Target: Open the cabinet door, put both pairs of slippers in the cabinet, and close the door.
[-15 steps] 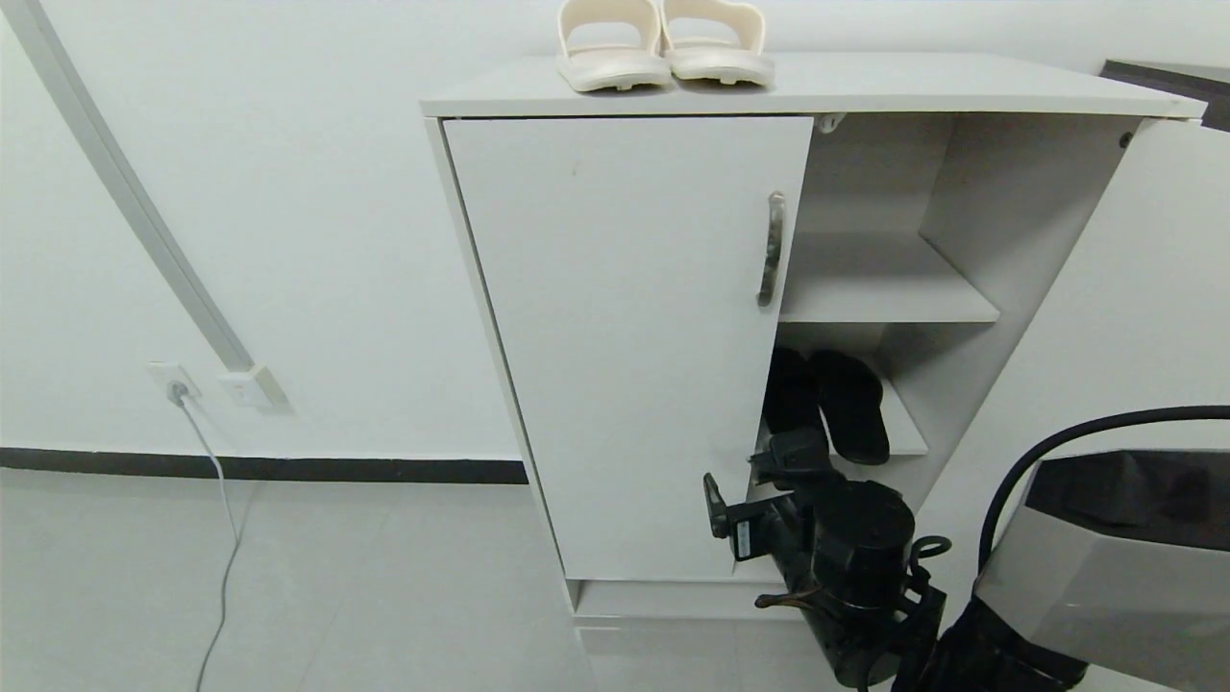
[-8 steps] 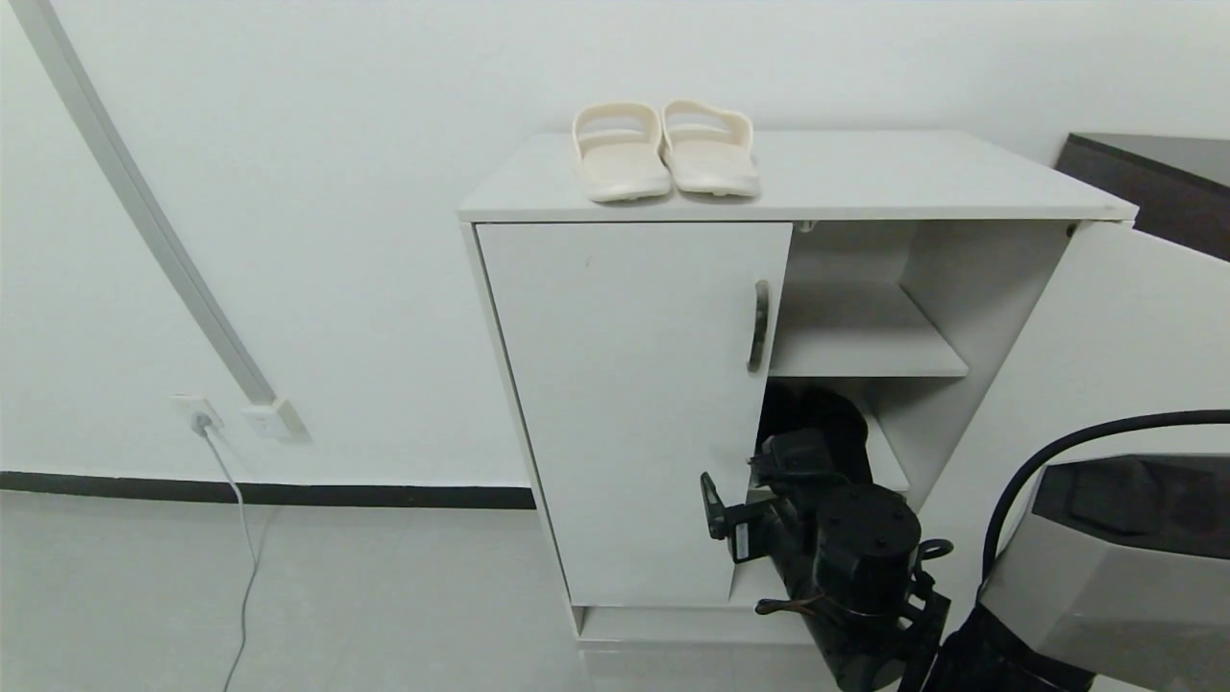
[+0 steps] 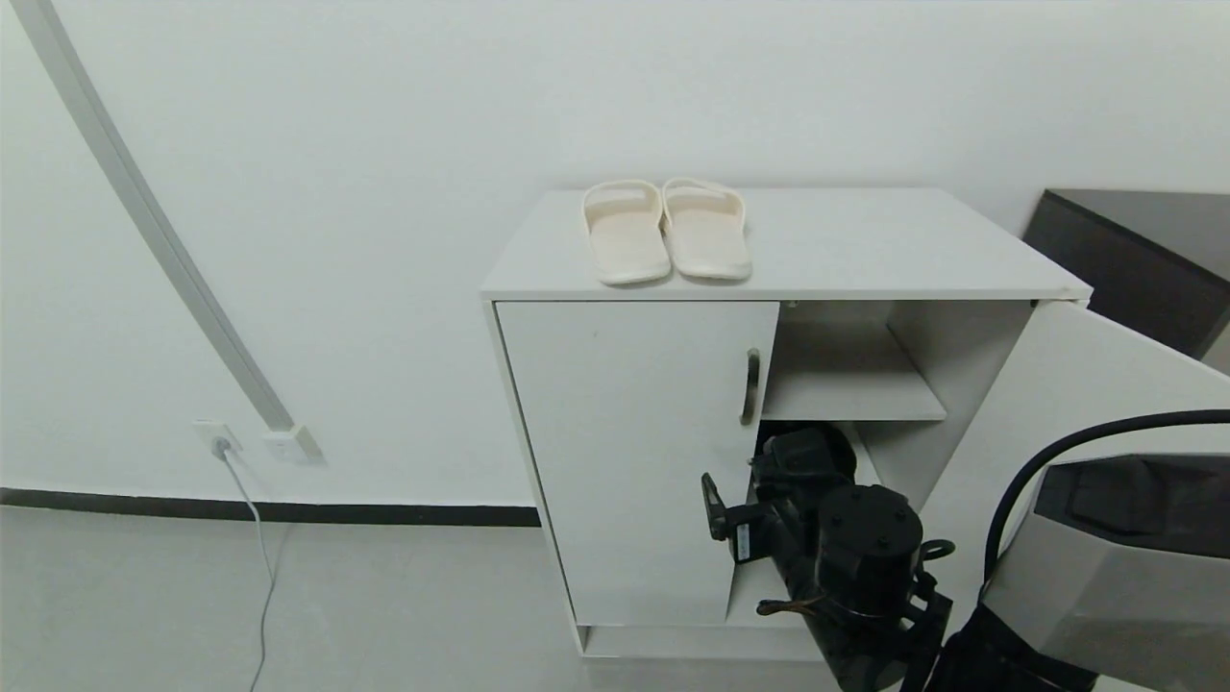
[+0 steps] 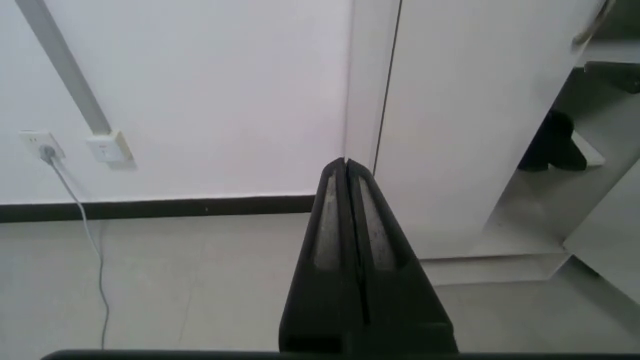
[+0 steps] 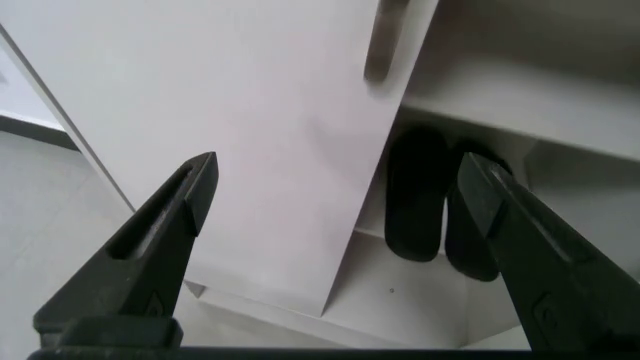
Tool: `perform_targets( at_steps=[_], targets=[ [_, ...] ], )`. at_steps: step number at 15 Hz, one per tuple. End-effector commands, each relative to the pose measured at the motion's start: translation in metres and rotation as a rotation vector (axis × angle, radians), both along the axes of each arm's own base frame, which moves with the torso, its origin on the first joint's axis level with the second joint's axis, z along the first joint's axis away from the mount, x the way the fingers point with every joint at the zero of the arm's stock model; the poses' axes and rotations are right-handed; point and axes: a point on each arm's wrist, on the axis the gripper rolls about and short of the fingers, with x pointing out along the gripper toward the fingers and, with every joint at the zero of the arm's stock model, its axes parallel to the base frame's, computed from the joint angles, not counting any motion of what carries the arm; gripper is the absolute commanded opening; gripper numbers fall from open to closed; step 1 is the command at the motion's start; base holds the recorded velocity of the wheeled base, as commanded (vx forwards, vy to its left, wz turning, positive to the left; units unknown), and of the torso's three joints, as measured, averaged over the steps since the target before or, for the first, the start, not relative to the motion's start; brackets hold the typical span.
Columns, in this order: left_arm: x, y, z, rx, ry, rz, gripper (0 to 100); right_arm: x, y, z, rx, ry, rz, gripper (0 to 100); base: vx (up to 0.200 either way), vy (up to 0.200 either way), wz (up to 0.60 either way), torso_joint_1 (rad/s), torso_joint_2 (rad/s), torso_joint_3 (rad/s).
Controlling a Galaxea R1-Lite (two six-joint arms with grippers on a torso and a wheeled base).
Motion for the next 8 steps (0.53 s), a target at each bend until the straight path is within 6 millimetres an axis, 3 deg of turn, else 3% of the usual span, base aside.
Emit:
perform_targets(
  at_steps=[1,8],
  targets=[
    [0.0001,0.0000,0.0001,0.000,0.001,0.000,0,-0.0003,-0.0001,0.0001,0.000,0.000,0.001,100,0.000,0.000,0.00,0.173,-0.49,-0.320],
    [0.0001,0.0000,0.0001,0.000,0.001,0.000,0,-0.0012,0.0005,-0.0001,-0.001,0.001,0.004,100,0.000,0.000,0.00,0.202,-0.52,-0.318]
  ],
)
